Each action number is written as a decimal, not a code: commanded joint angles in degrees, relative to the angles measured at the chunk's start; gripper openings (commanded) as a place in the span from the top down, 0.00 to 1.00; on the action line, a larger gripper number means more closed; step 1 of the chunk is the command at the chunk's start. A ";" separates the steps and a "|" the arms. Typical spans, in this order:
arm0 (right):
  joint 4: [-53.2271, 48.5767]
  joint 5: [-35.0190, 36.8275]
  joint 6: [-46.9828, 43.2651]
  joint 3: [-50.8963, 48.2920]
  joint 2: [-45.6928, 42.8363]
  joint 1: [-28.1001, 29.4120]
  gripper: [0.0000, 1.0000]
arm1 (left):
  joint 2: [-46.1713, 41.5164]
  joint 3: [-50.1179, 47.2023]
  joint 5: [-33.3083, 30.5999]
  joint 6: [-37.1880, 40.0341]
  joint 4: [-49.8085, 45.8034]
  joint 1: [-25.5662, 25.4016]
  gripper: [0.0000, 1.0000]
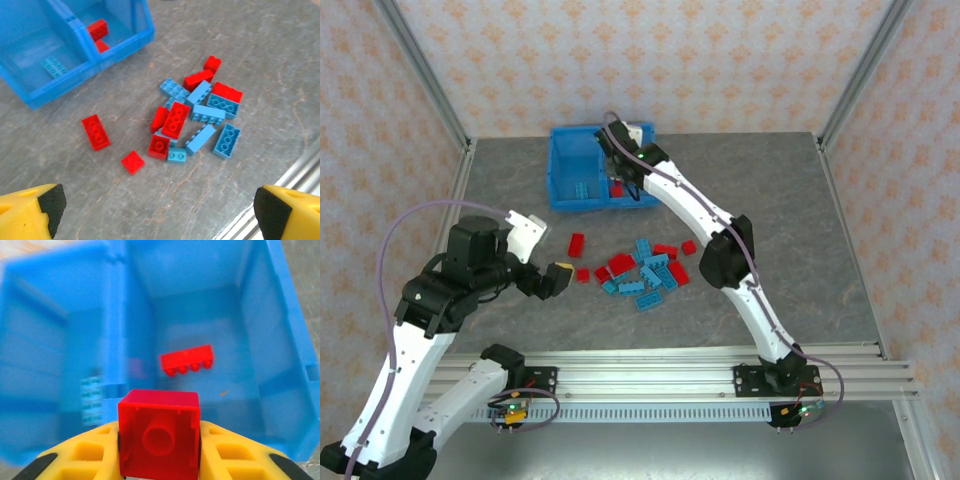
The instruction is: Sort the legos into containers by color
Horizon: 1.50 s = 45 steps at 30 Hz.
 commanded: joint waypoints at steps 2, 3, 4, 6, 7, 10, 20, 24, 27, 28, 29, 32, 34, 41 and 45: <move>-0.69 -3.51 2.56 -0.67 2.05 -1.77 0.67 | -0.51 0.70 -7.98 1.16 -3.58 -0.19 0.00; -0.05 -4.59 2.42 -0.79 2.40 -1.94 0.66 | -0.42 0.57 -8.04 0.91 -3.54 -0.21 0.00; 0.75 -5.96 2.05 -0.69 2.94 -2.05 0.65 | -0.42 0.18 -7.70 0.64 -3.26 -0.21 0.00; 0.72 -6.56 2.25 0.59 4.16 -2.24 0.63 | -0.27 -0.60 -6.92 -0.47 -1.85 -0.19 0.00; 0.50 -6.84 2.40 1.28 4.74 -2.32 0.63 | -0.01 -0.95 -6.37 -1.08 -1.17 -0.21 0.00; 0.53 -6.76 3.49 1.59 5.20 -2.49 0.60 | 0.98 -1.46 -5.14 -2.41 0.64 -0.21 0.00; -2.50 -6.68 2.23 2.33 1.59 -2.94 0.45 | 2.31 -3.01 -8.31 -9.58 3.19 -0.20 0.00; -6.16 -7.15 1.48 1.81 -3.73 -2.94 0.45 | 4.91 -3.77 -9.71 -18.52 5.30 -0.14 0.00; -7.96 -8.99 1.85 -3.90 -11.37 -2.77 0.44 | 8.05 -5.01 -11.45 -25.88 7.10 -0.08 0.00; -7.31 -10.60 1.64 -7.20 -14.79 -2.68 0.43 | 9.78 -4.97 -12.37 -27.98 7.10 -0.04 0.00; -6.20 -12.47 1.27 -11.76 -18.43 -2.51 0.42 | 11.91 -4.50 -13.27 -29.39 6.75 0.02 0.00; -1.47 -18.61 0.27 -24.69 -29.22 -2.40 0.38 | 19.44 -2.48 -14.86 -30.73 5.33 0.25 0.00; -0.03 -23.05 -0.96 -30.99 -35.06 -2.41 0.34 | 25.02 -1.05 -14.80 -30.24 4.49 0.49 0.00; -9.04 -37.46 -6.99 -37.48 -44.85 -2.07 0.13 | 38.76 -0.75 -14.56 -26.88 8.37 1.73 0.02; -6.91 -39.44 -5.66 -43.61 -49.64 -1.08 0.01 | 44.72 -0.01 -13.83 -25.53 11.54 2.96 0.04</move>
